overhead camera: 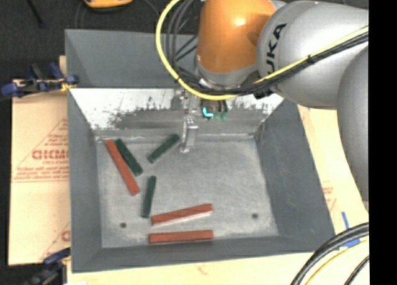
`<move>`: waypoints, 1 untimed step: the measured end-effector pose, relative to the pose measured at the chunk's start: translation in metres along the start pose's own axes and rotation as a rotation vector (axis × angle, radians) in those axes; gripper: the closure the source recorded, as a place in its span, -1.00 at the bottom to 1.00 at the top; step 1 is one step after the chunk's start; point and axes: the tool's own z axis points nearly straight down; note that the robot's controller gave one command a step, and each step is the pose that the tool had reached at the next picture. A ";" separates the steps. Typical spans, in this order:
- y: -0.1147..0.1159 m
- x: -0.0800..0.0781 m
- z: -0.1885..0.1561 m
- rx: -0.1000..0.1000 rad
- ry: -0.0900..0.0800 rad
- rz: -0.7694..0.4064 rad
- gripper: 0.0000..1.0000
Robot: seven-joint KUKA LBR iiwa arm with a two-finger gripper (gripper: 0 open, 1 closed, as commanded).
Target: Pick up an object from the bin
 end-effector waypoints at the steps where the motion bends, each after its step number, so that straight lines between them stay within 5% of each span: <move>1: 0.000 -0.002 -0.005 -0.001 -0.008 0.001 -1.00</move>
Offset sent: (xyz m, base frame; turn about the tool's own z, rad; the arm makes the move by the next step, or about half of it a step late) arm -0.0346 -0.0054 -0.1656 -0.2438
